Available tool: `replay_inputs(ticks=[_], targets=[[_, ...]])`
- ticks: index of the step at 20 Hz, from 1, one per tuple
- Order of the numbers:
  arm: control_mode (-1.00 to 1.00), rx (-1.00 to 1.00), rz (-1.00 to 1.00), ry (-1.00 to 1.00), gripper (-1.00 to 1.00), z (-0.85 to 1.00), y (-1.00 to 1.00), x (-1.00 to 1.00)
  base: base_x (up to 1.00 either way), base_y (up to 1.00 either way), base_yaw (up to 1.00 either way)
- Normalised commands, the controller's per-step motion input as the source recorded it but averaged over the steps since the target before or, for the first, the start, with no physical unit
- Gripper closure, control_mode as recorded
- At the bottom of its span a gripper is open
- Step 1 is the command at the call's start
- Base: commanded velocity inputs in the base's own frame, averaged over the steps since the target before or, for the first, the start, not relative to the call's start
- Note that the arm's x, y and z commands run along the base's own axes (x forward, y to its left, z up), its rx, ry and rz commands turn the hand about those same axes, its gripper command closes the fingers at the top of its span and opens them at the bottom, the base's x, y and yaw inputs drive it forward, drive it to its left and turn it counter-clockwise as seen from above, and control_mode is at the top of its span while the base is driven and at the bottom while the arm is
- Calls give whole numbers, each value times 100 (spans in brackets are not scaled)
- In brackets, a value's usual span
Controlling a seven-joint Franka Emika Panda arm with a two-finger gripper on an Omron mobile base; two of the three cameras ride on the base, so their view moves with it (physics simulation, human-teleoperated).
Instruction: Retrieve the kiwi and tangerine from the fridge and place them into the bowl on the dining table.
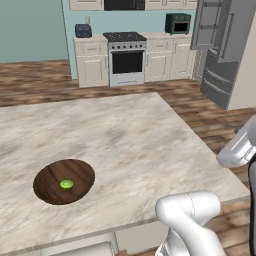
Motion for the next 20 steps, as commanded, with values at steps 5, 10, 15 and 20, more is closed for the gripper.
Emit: replay_inputs(ticks=[5,10,15,20], targets=[[-100,-2,-13,0,-100,-1,5,11,0,0,0],[100,0,-4,0,-100,-1,0,0,0,0,-1],[100,0,0,0,-100,0,0,0,-16,-9,0],[100,0,0,0,-100,0,0,0,-84,-33,-1]])
